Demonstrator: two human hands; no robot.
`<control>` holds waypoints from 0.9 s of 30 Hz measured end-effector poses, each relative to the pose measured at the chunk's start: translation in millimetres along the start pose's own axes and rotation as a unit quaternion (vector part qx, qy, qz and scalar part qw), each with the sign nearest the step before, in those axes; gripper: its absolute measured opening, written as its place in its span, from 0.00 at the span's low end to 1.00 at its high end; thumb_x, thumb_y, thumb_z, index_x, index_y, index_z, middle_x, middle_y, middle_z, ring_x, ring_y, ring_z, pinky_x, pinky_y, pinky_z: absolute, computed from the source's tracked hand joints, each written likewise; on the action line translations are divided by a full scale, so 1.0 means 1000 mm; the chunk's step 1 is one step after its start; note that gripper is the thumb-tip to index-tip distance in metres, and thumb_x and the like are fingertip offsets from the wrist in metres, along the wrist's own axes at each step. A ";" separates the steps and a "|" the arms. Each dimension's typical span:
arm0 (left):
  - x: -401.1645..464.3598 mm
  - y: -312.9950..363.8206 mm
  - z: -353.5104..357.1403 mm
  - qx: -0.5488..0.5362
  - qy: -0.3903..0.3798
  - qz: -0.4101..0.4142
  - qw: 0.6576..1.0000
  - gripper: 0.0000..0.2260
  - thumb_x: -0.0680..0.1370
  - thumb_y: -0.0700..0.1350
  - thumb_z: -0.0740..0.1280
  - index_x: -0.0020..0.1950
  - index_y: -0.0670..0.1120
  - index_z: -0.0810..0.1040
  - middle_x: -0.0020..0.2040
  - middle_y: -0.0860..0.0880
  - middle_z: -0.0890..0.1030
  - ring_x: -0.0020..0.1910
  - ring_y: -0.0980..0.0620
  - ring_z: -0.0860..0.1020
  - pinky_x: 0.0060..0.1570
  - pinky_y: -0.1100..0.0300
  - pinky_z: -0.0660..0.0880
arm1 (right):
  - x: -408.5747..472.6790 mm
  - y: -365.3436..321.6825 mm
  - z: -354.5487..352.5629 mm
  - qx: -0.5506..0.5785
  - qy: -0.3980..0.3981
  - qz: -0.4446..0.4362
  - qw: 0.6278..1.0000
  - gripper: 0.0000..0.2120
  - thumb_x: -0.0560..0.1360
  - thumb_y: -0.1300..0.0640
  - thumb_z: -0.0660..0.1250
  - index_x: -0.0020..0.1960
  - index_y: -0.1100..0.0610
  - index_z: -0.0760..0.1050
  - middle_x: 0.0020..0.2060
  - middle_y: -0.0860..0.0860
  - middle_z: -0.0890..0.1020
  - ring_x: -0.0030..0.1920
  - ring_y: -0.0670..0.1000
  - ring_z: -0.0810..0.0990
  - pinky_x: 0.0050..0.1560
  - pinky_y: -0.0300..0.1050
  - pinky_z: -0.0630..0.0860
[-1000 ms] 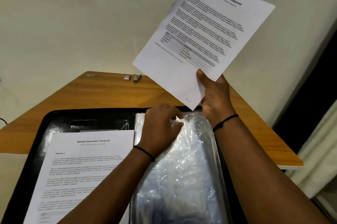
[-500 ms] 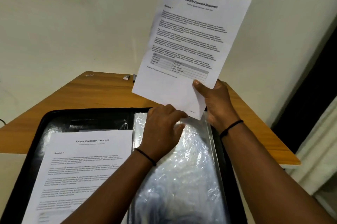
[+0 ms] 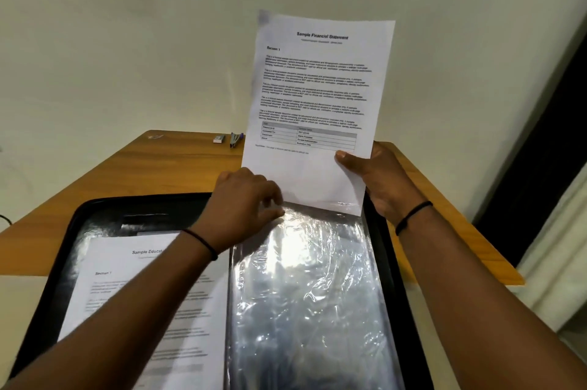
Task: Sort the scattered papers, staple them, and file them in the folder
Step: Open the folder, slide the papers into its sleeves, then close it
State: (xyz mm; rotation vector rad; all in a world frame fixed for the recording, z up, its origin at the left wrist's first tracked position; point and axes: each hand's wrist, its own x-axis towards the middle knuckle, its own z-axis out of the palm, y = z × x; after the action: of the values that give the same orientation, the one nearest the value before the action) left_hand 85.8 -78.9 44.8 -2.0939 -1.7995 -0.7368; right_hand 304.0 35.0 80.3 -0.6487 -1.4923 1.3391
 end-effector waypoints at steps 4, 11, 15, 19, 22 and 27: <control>0.004 -0.023 -0.015 0.052 -0.074 -0.020 0.996 0.04 0.77 0.55 0.69 0.51 0.58 0.80 0.44 0.60 0.74 0.54 0.54 0.70 0.53 0.55 0.59 | 0.010 0.002 0.000 0.048 0.002 0.029 0.998 0.20 0.75 0.71 0.68 0.67 0.66 0.74 0.60 0.57 0.82 0.58 0.53 0.82 0.60 0.43 0.78; 0.006 -0.035 -0.020 0.095 -0.103 -0.031 0.990 0.06 0.78 0.57 0.67 0.52 0.58 0.80 0.51 0.56 0.74 0.57 0.52 0.68 0.58 0.51 0.61 | 0.022 0.012 -0.003 0.012 -0.002 0.057 0.998 0.21 0.75 0.70 0.69 0.67 0.65 0.74 0.62 0.57 0.81 0.58 0.51 0.82 0.60 0.43 0.78; 0.006 -0.041 -0.022 0.092 -0.096 -0.040 0.990 0.06 0.77 0.57 0.69 0.51 0.59 0.81 0.52 0.56 0.73 0.57 0.52 0.68 0.56 0.52 0.60 | 0.023 0.014 -0.003 0.020 -0.005 0.049 0.999 0.22 0.75 0.74 0.66 0.69 0.69 0.71 0.64 0.62 0.78 0.60 0.55 0.80 0.56 0.40 0.79; 0.005 -0.043 -0.025 0.084 -0.092 -0.038 0.991 0.05 0.77 0.55 0.69 0.50 0.58 0.81 0.52 0.55 0.73 0.57 0.52 0.68 0.58 0.52 0.60 | 0.022 0.013 -0.003 0.012 -0.044 0.053 0.998 0.22 0.76 0.73 0.66 0.69 0.68 0.71 0.63 0.60 0.79 0.57 0.51 0.82 0.51 0.38 0.80; 0.003 -0.044 -0.026 0.089 -0.092 -0.037 0.991 0.05 0.77 0.54 0.69 0.52 0.58 0.81 0.52 0.54 0.72 0.56 0.52 0.68 0.56 0.53 0.59 | 0.023 0.014 -0.004 -0.017 -0.085 0.059 0.994 0.22 0.76 0.70 0.67 0.69 0.65 0.72 0.62 0.57 0.80 0.56 0.47 0.83 0.51 0.36 0.79; 0.003 -0.046 -0.026 0.081 -0.097 -0.039 0.991 0.04 0.77 0.53 0.68 0.51 0.58 0.80 0.52 0.54 0.71 0.57 0.52 0.68 0.56 0.52 0.60 | 0.026 0.015 -0.004 -0.040 -0.130 0.060 0.989 0.24 0.75 0.72 0.67 0.70 0.65 0.71 0.62 0.54 0.80 0.57 0.44 0.82 0.53 0.34 0.78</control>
State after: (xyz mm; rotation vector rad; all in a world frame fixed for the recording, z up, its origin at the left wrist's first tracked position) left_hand 36.3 -81.9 63.1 -2.0584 -1.9780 -0.3998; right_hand 294.5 62.7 73.4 -0.6415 -1.7469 1.5063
